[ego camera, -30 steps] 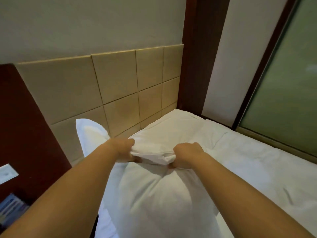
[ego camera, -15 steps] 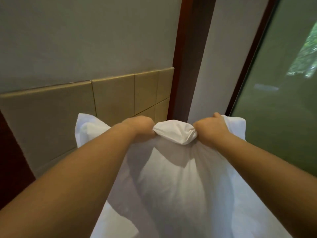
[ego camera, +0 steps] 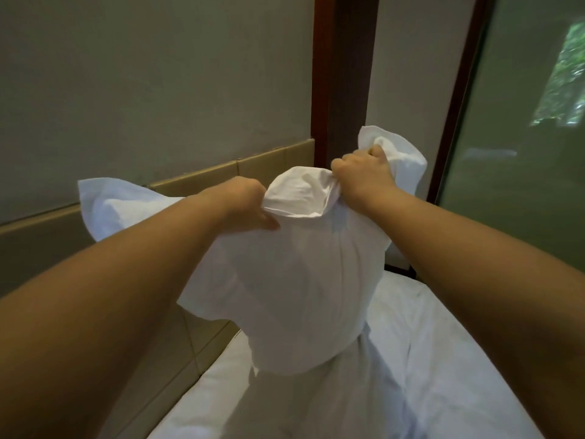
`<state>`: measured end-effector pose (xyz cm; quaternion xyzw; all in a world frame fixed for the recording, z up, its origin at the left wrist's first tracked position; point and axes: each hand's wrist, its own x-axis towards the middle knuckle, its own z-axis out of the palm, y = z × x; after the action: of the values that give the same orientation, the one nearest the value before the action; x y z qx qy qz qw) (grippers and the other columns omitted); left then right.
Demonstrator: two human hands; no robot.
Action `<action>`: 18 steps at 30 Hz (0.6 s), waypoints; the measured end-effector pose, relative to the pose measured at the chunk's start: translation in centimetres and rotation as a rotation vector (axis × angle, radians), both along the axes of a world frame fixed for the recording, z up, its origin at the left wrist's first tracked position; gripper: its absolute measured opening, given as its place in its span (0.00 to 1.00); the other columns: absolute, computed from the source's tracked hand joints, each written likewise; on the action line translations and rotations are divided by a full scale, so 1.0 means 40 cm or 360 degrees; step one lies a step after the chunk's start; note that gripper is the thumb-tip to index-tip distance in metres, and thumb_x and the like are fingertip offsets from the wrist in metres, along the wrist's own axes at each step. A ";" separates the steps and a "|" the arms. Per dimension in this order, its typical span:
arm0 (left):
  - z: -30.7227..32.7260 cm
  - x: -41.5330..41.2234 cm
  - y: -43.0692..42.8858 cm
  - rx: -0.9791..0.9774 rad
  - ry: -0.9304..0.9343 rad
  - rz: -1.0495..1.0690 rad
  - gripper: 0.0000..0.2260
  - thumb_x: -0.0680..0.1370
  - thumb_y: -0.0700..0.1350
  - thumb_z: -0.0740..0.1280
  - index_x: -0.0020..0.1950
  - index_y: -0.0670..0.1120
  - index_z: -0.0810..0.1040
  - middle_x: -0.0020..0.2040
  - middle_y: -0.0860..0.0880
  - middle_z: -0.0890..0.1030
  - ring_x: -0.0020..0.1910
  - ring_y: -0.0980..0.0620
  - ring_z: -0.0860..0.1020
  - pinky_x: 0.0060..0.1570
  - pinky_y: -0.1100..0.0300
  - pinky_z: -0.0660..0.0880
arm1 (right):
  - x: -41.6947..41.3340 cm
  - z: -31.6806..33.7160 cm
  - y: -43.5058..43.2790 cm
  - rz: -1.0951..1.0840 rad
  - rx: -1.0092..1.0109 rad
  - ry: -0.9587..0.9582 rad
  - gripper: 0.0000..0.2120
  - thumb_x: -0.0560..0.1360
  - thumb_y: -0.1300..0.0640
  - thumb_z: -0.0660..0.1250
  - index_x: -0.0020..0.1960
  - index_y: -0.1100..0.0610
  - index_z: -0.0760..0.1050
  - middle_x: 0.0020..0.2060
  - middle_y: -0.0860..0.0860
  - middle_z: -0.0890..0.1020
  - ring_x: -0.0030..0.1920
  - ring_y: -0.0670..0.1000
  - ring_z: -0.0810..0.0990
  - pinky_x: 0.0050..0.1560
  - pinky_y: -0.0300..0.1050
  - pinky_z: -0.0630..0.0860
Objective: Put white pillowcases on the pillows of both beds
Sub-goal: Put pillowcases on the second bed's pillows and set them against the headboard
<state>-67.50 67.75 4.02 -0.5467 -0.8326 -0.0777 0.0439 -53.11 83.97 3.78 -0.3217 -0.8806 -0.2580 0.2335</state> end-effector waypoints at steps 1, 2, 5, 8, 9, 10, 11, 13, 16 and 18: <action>-0.006 -0.010 0.033 0.0021 0.0065 0.0014 0.17 0.71 0.57 0.71 0.52 0.47 0.82 0.43 0.48 0.82 0.43 0.46 0.80 0.43 0.55 0.77 | -0.027 -0.002 0.036 0.0022 0.0002 -0.0007 0.10 0.74 0.54 0.69 0.54 0.54 0.76 0.52 0.54 0.81 0.54 0.57 0.77 0.64 0.54 0.63; -0.013 -0.021 0.069 0.0032 0.0131 0.0037 0.16 0.72 0.57 0.70 0.52 0.47 0.81 0.42 0.48 0.81 0.42 0.45 0.79 0.41 0.55 0.76 | -0.054 -0.009 0.076 0.0040 -0.0003 -0.0021 0.10 0.75 0.55 0.68 0.55 0.54 0.76 0.53 0.54 0.81 0.55 0.57 0.77 0.65 0.55 0.63; -0.036 -0.060 0.202 0.0013 0.0291 0.0141 0.15 0.75 0.58 0.66 0.48 0.46 0.78 0.39 0.50 0.77 0.39 0.46 0.76 0.38 0.57 0.71 | -0.144 -0.037 0.216 0.0094 -0.0042 -0.0064 0.10 0.76 0.57 0.65 0.57 0.54 0.75 0.55 0.54 0.80 0.59 0.57 0.75 0.67 0.56 0.60; -0.045 -0.102 0.340 -0.0042 0.0387 0.0229 0.14 0.76 0.58 0.64 0.45 0.47 0.75 0.39 0.49 0.75 0.39 0.46 0.74 0.38 0.57 0.69 | -0.232 -0.061 0.362 0.0152 -0.0126 -0.0129 0.10 0.78 0.57 0.61 0.59 0.54 0.75 0.57 0.53 0.79 0.61 0.56 0.74 0.69 0.56 0.57; -0.044 -0.115 0.382 -0.0041 0.0396 0.0250 0.13 0.76 0.57 0.64 0.43 0.48 0.73 0.39 0.49 0.75 0.39 0.46 0.73 0.39 0.57 0.69 | -0.261 -0.064 0.408 0.0182 -0.0145 -0.0143 0.11 0.78 0.57 0.60 0.59 0.54 0.75 0.57 0.53 0.79 0.61 0.56 0.74 0.70 0.56 0.56; -0.040 -0.128 0.426 -0.0036 0.0378 0.0268 0.13 0.76 0.57 0.64 0.42 0.48 0.72 0.38 0.49 0.74 0.39 0.46 0.73 0.39 0.57 0.69 | -0.287 -0.064 0.454 0.0209 -0.0157 -0.0151 0.11 0.79 0.57 0.59 0.59 0.53 0.75 0.57 0.53 0.79 0.61 0.56 0.74 0.70 0.56 0.57; -0.032 -0.141 0.468 -0.0032 0.0326 0.0286 0.13 0.76 0.57 0.64 0.41 0.47 0.72 0.38 0.49 0.74 0.38 0.46 0.74 0.38 0.58 0.69 | -0.312 -0.060 0.500 0.0231 -0.0166 -0.0157 0.10 0.79 0.57 0.59 0.58 0.53 0.75 0.57 0.53 0.79 0.61 0.56 0.74 0.69 0.56 0.57; -0.016 -0.163 0.551 -0.0026 0.0127 0.0316 0.13 0.75 0.56 0.66 0.40 0.46 0.74 0.36 0.48 0.76 0.37 0.46 0.75 0.36 0.58 0.69 | -0.347 -0.051 0.585 0.0262 -0.0189 -0.0157 0.10 0.79 0.56 0.59 0.58 0.54 0.75 0.56 0.53 0.80 0.60 0.56 0.75 0.68 0.55 0.59; 0.001 -0.175 0.666 0.0009 -0.0247 0.0286 0.10 0.73 0.52 0.68 0.38 0.46 0.77 0.34 0.48 0.78 0.34 0.48 0.77 0.33 0.59 0.70 | -0.368 -0.029 0.696 0.0271 -0.0265 -0.0127 0.09 0.79 0.57 0.60 0.56 0.54 0.76 0.54 0.53 0.81 0.58 0.56 0.76 0.68 0.54 0.59; -0.007 -0.166 0.736 0.0026 -0.0455 0.0249 0.09 0.73 0.51 0.69 0.37 0.47 0.77 0.32 0.50 0.76 0.31 0.52 0.75 0.30 0.61 0.69 | -0.367 -0.014 0.766 0.0257 -0.0334 -0.0152 0.08 0.78 0.57 0.61 0.55 0.54 0.76 0.54 0.53 0.81 0.58 0.56 0.76 0.68 0.55 0.59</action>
<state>-74.14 97.21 3.72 -0.4631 -0.8697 -0.1579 -0.0645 -67.80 114.61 3.21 -0.2596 -0.9359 -0.1600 0.1765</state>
